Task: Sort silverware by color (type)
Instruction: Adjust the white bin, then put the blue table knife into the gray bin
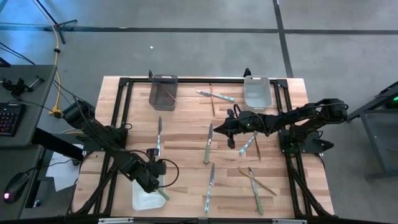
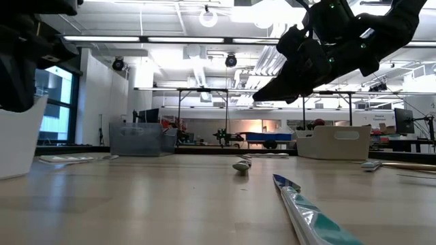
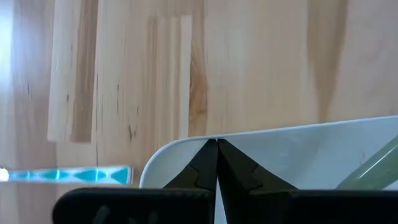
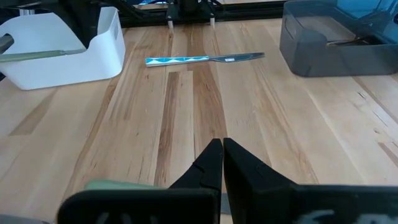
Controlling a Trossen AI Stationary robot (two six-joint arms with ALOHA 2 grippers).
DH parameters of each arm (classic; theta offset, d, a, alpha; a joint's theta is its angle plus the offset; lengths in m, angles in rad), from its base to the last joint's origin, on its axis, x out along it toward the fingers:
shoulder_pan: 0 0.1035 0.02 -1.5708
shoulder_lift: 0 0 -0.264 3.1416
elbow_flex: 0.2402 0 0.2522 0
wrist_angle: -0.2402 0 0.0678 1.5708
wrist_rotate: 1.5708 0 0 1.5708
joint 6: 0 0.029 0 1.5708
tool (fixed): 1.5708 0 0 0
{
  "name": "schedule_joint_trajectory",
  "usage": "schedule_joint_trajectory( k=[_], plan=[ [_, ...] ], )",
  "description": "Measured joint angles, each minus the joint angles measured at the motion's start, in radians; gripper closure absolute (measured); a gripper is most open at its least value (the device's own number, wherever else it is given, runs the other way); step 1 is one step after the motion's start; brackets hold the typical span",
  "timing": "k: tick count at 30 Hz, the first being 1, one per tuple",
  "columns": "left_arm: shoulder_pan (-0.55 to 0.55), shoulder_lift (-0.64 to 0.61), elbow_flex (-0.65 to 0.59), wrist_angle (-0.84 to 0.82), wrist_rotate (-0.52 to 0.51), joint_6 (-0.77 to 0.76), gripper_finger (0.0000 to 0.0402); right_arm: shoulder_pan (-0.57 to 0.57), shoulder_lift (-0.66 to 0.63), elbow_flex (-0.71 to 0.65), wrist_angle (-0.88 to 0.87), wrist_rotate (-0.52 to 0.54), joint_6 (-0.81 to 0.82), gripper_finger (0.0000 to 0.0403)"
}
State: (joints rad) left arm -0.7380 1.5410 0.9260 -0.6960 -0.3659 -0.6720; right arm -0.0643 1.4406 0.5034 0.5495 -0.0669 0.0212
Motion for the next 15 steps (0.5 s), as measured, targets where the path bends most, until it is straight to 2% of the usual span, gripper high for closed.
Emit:
schedule_joint_trajectory(
  k=[9,15],
  plan=[
    [0.000,0.000,0.000,0.069,-0.034,0.124,0.0401,0.000,0.000,0.000,0.000,0.000,-0.002,0.0403],
    [-0.026,-0.025,0.000,0.092,-0.072,0.147,0.0401,0.000,0.000,0.000,-0.001,0.000,-0.003,0.0403]
  ],
)
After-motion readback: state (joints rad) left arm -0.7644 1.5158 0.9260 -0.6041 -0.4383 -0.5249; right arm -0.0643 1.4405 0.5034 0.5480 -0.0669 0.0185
